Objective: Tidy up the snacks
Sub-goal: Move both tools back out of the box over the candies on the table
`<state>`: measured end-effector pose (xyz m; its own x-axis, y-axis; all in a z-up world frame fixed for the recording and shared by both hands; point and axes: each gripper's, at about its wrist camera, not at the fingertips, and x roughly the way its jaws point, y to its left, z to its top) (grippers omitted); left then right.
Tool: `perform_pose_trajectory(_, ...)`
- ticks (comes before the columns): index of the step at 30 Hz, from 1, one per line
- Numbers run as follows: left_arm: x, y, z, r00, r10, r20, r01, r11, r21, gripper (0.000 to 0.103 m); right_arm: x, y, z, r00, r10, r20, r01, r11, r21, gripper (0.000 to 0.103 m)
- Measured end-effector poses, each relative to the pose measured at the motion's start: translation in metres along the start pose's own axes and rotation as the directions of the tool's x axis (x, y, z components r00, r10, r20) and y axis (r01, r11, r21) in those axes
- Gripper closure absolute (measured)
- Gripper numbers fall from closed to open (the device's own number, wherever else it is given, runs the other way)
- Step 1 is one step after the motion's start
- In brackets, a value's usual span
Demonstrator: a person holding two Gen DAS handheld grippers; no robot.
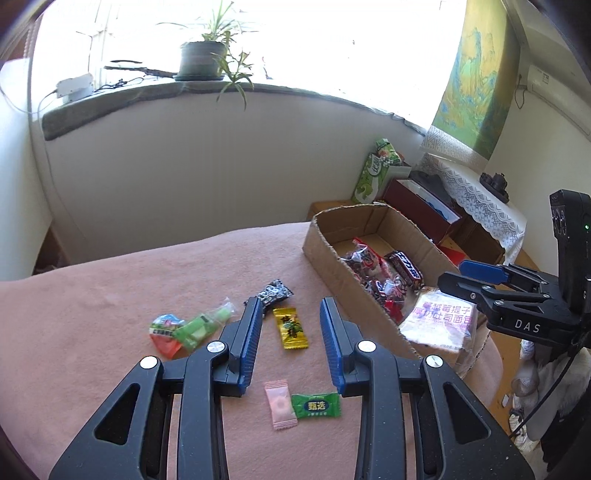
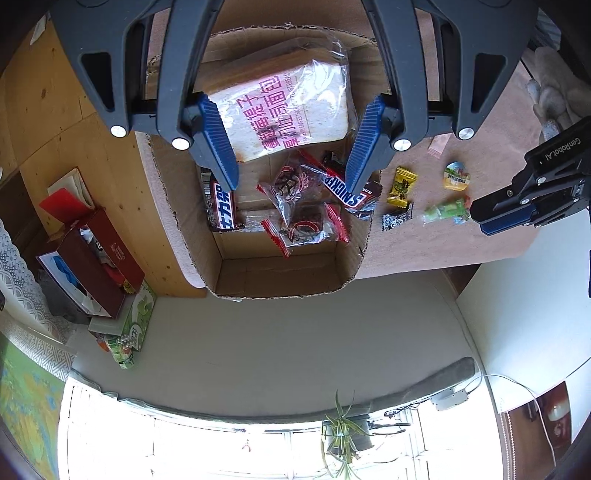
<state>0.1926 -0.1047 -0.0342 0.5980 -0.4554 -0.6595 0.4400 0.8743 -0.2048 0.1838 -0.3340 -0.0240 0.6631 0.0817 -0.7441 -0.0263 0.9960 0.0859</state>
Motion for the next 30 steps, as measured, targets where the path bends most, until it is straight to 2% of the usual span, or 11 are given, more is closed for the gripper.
perform_pose_trajectory(7,-0.009,0.042,-0.013,0.998,0.052,-0.017,-0.053,0.996,-0.065,0.072,0.001,0.029,-0.006,0.997,0.071,-0.011,-0.072,0.997,-0.034,0.040)
perform_pose_trajectory(11,-0.008,0.053,-0.026,0.998,0.046,-0.039,-0.049,0.995,-0.083,0.064,0.001,0.056,-0.015,0.989,0.147,-0.031,-0.149,0.986,-0.069,0.040)
perform_pose_trajectory(16,-0.006,0.060,-0.041,0.998,0.026,-0.062,-0.032,0.995,-0.096,0.062,0.006,0.097,-0.036,0.973,0.223,-0.068,-0.230,0.965,-0.123,0.040)
perform_pose_trajectory(20,-0.002,0.065,-0.047,0.997,0.011,-0.074,-0.019,0.994,-0.108,0.061,0.016,0.123,-0.055,0.973,0.214,-0.088,-0.225,0.962,-0.153,0.040)
perform_pose_trajectory(24,0.001,0.066,-0.051,0.996,0.000,-0.084,-0.009,0.994,-0.109,0.060,0.033,0.130,-0.066,0.968,0.219,-0.122,-0.232,0.968,-0.096,0.040)
perform_pose_trajectory(28,0.007,0.069,-0.051,0.996,-0.022,-0.091,0.012,0.993,-0.114,0.060,0.048,0.135,-0.074,0.976,0.171,-0.133,-0.180,0.982,-0.061,0.041)
perform_pose_trajectory(30,0.010,0.070,-0.050,0.995,-0.032,-0.091,0.021,0.993,-0.117,0.060,0.055,0.136,-0.076,0.972,0.185,-0.144,-0.192,0.981,-0.034,0.041)
